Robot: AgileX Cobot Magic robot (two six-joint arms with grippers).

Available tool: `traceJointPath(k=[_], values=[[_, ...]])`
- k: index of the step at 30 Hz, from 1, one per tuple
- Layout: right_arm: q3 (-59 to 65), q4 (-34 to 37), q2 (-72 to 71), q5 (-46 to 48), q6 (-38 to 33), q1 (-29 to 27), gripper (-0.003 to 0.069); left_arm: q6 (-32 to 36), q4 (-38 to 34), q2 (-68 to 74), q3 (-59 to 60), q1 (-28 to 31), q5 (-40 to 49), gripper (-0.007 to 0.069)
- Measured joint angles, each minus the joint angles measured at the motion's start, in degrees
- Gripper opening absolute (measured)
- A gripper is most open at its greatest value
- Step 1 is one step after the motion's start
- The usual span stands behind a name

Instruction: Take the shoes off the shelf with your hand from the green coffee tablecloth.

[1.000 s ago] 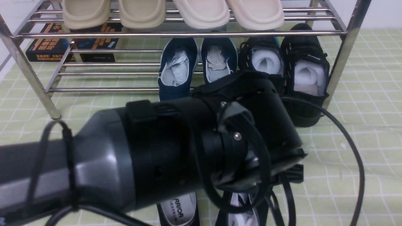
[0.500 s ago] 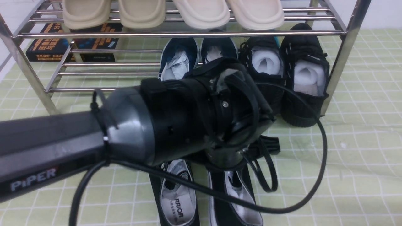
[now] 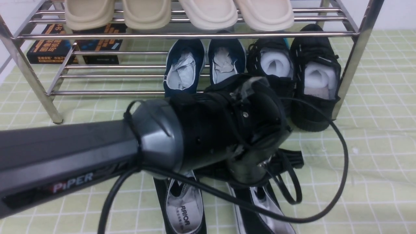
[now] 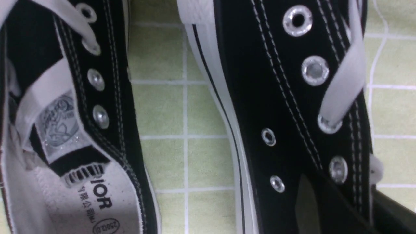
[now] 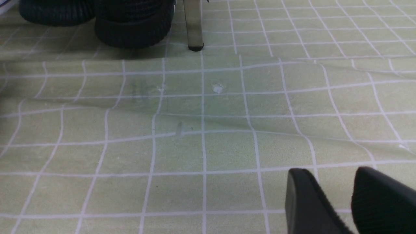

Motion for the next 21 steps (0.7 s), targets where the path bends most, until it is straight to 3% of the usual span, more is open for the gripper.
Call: traceJointPath(k=[8,21], values=[[0.0,0.0,0.0,0.0,0.0,0.0,0.024,2.99,-3.73,0.0,0.82,0.05,3.05,0.0022],[0.0,0.0,0.0,0.0,0.0,0.0,0.024,-2.18,4.09,0.0,1.83,0.11,0.4,0.0022]])
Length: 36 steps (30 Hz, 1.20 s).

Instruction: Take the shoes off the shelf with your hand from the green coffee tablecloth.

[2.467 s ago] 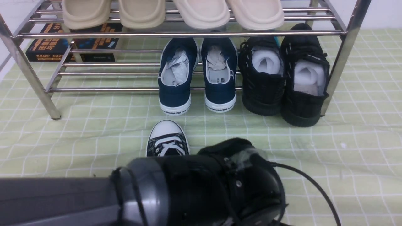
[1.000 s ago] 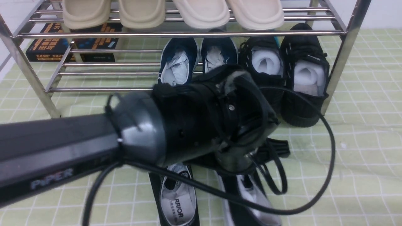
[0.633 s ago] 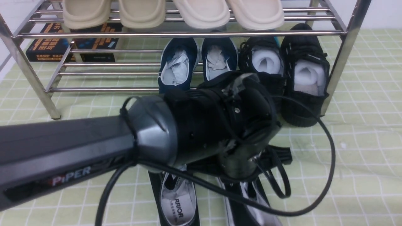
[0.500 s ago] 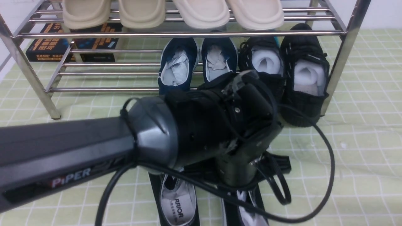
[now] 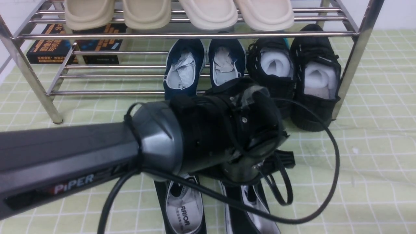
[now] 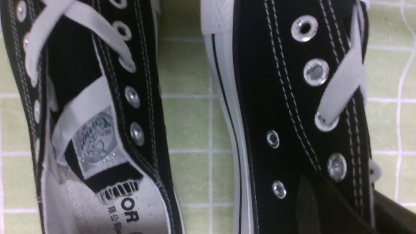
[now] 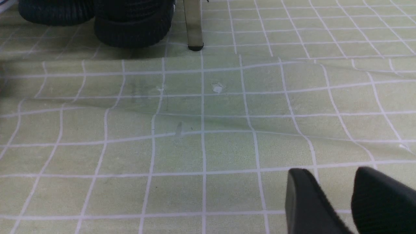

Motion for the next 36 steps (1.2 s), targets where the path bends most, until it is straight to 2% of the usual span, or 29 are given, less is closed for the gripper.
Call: traceJointPath(k=[7,15,19,24,26,28,32,33,34,36], values=[[0.0,0.0,0.0,0.0,0.0,0.0,0.024,-4.17,2.11,0.0,3.76,0.05,0.05,0.0022],[0.0,0.0,0.0,0.0,0.0,0.0,0.024,-4.36,3.03,0.0,3.9,0.05,1.41,0.0043],[0.0,0.0,0.0,0.0,0.0,0.0,0.024,0.0,2.55,-0.06,3.9,0.05,2.16,0.0107],[0.0,0.0,0.0,0.0,0.0,0.0,0.024,4.05,0.68,-1.05,1.28,0.05,5.05,0.0269],[0.0,0.0,0.0,0.0,0.0,0.0,0.024,4.73,0.68,-1.52,0.34,0.05,6.37,0.0295],[0.0,0.0,0.0,0.0,0.0,0.0,0.024,9.45,0.56,-3.36,-2.57,0.05,10.98,0.0323],[0.0,0.0,0.0,0.0,0.0,0.0,0.024,21.95,-0.53,-8.1,-7.59,0.05,17.93,0.0272],[0.0,0.0,0.0,0.0,0.0,0.0,0.024,22.53,-0.61,-8.45,-7.76,0.05,18.05,0.0265],[0.0,0.0,0.0,0.0,0.0,0.0,0.024,27.02,-0.61,-11.86,-8.48,0.05,18.65,0.0201],[0.0,0.0,0.0,0.0,0.0,0.0,0.024,29.93,-0.72,-15.34,-8.29,0.05,19.02,0.0132]])
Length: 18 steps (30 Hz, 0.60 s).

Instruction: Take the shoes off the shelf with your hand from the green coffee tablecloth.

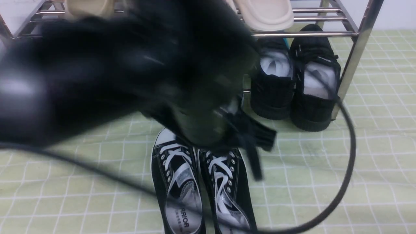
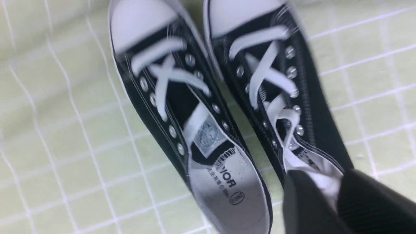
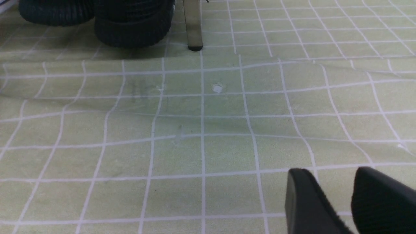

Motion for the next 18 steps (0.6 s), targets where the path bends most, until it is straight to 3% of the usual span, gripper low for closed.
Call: traceJointPath(k=[2,4,10,13,15,17,18], values=[[0.0,0.0,0.0,0.0,-0.05,0.0,0.024,2.48,-0.36,-5.27,2.61,0.0,0.34,0.0042],[0.0,0.0,0.0,0.0,-0.05,0.0,0.024,3.8,-1.17,-9.86,6.43,0.0,0.64,0.0009],[0.0,0.0,0.0,0.0,-0.05,0.0,0.024,7.42,-6.11,-28.79,24.51,0.0,-1.82,0.0001],[0.0,0.0,0.0,0.0,-0.05,0.0,0.024,7.47,-8.33,-36.19,32.33,0.0,-10.01,0.0001],[0.0,0.0,0.0,0.0,-0.05,0.0,0.024,5.72,-9.61,-44.9,41.75,0.0,-24.12,0.0001],[0.0,0.0,0.0,0.0,-0.05,0.0,0.024,4.17,-8.89,-48.88,45.91,0.0,-31.09,0.0001],[0.0,0.0,0.0,0.0,-0.05,0.0,0.024,1.58,-6.7,-53.95,51.1,0.0,-40.23,0.0001]])
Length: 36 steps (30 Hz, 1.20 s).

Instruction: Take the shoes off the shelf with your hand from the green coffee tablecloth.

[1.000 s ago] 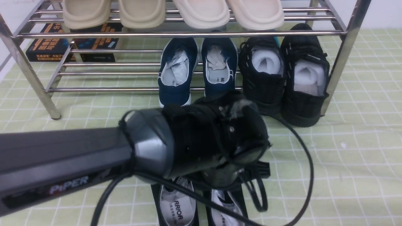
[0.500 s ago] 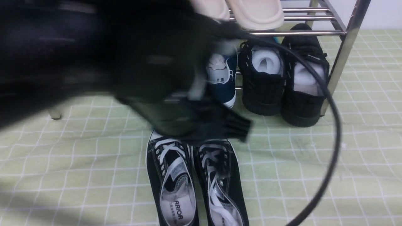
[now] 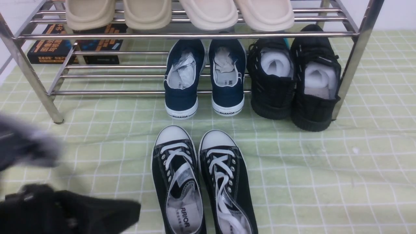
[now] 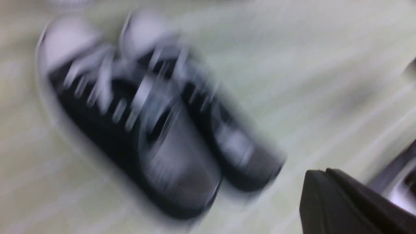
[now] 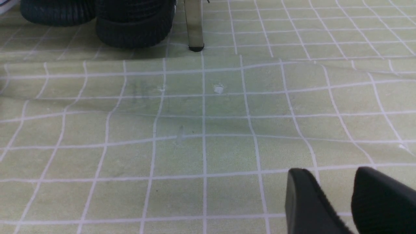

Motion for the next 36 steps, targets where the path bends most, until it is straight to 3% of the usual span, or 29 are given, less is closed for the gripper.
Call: traceJointPath(k=[1,2,5,9,18,23,27,29,30,32,34,36], values=[[0.0,0.0,0.0,0.0,0.0,0.0,0.024,0.0,0.24,-0.51,1.2,0.0,-1.1,0.0001],[0.0,0.0,0.0,0.0,0.0,0.0,0.024,-2.36,1.63,-4.11,5.59,0.0,-10.31,0.0001],[0.0,0.0,0.0,0.0,0.0,0.0,0.024,-4.7,2.38,-8.9,11.64,0.0,-21.56,0.0002],[0.0,0.0,0.0,0.0,0.0,0.0,0.024,-5.3,2.81,-11.94,16.21,0.0,-27.76,0.0006],[0.0,0.0,0.0,0.0,0.05,0.0,0.024,-5.37,3.88,-12.61,18.12,0.0,-24.86,0.0016],[0.0,0.0,0.0,0.0,0.11,0.0,0.024,2.05,0.46,-13.06,18.12,1.53,-12.77,0.002],[0.0,0.0,0.0,0.0,0.11,0.0,0.024,12.82,-5.21,-15.29,18.37,8.46,-7.64,0.0025],[0.0,0.0,0.0,0.0,0.11,0.0,0.024,21.53,-7.63,-17.3,19.22,14.67,-7.76,0.0028],[0.0,0.0,0.0,0.0,0.11,0.0,0.024,22.33,-7.87,-17.49,19.49,15.29,-7.86,0.0028],[0.0,0.0,0.0,0.0,0.11,0.0,0.024,32.2,-11.58,-20.49,22.65,25.29,-9.73,0.0032],[0.0,0.0,0.0,0.0,0.11,0.0,0.024,35.09,-12.84,-21.89,24.21,28.8,-10.42,0.0033],[0.0,0.0,0.0,0.0,0.11,0.0,0.024,40.13,-14.68,-24.94,29.21,38.49,-11.58,0.0035]])
